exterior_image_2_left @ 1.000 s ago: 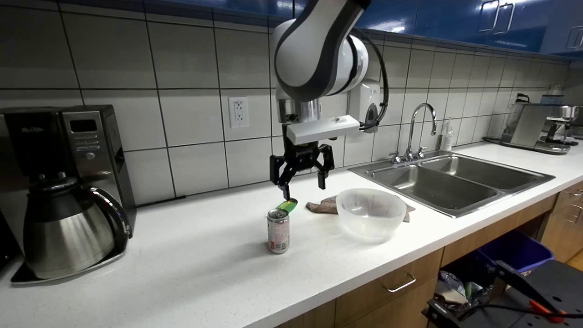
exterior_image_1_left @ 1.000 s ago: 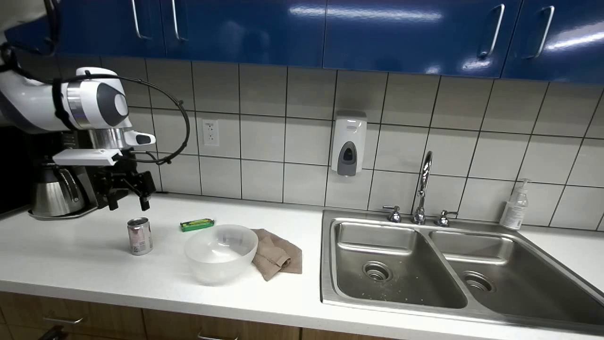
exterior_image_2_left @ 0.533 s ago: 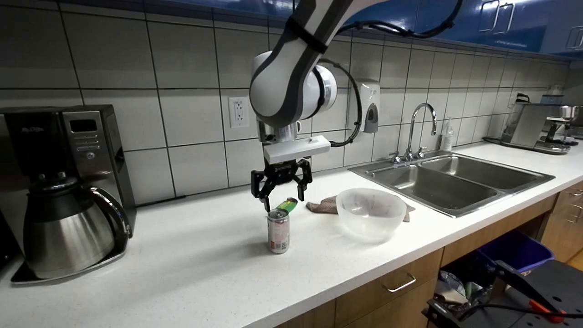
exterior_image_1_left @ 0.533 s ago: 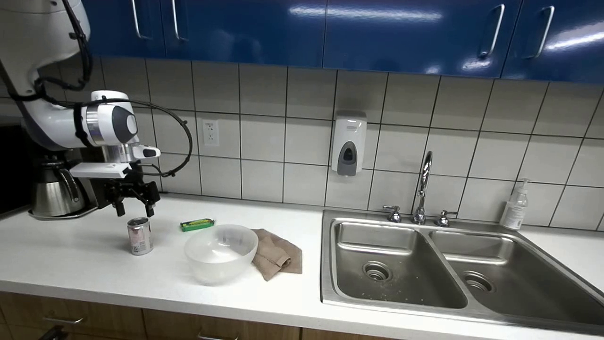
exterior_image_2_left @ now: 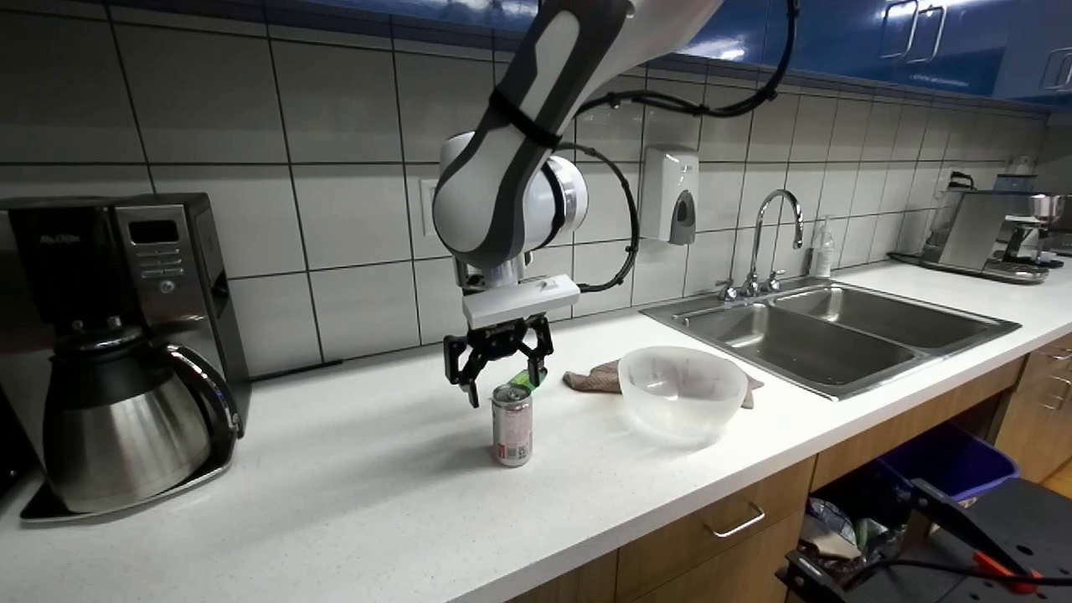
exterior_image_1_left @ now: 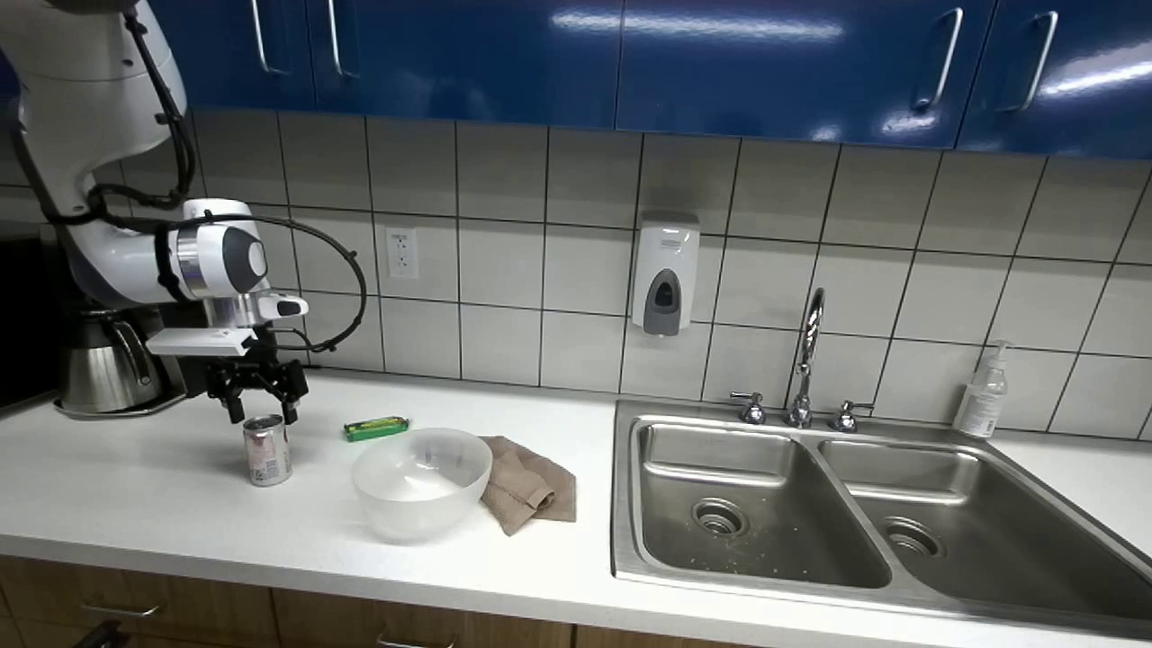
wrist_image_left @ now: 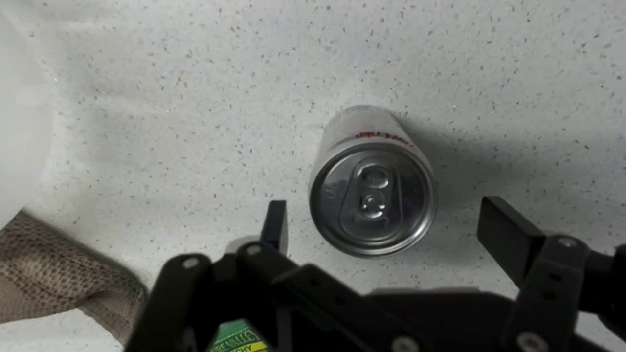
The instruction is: Put the can in the bowl
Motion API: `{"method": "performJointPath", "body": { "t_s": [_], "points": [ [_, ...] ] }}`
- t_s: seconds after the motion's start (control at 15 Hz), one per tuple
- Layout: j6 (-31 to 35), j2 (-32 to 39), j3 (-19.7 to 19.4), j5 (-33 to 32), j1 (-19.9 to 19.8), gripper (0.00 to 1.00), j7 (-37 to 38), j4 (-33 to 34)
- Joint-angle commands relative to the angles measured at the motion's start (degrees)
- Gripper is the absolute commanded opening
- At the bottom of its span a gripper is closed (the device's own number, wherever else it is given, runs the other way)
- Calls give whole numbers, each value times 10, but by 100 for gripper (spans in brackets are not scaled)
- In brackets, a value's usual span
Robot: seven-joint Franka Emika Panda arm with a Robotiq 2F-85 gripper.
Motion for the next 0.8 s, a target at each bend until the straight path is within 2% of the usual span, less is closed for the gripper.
{"method": "performJointPath", "body": {
  "t_s": [0.0, 0.73],
  "points": [
    [-16, 13, -11, 12, 14, 100, 7, 21],
    [-18, 33, -19, 14, 23, 100, 7, 13]
  ]
}}
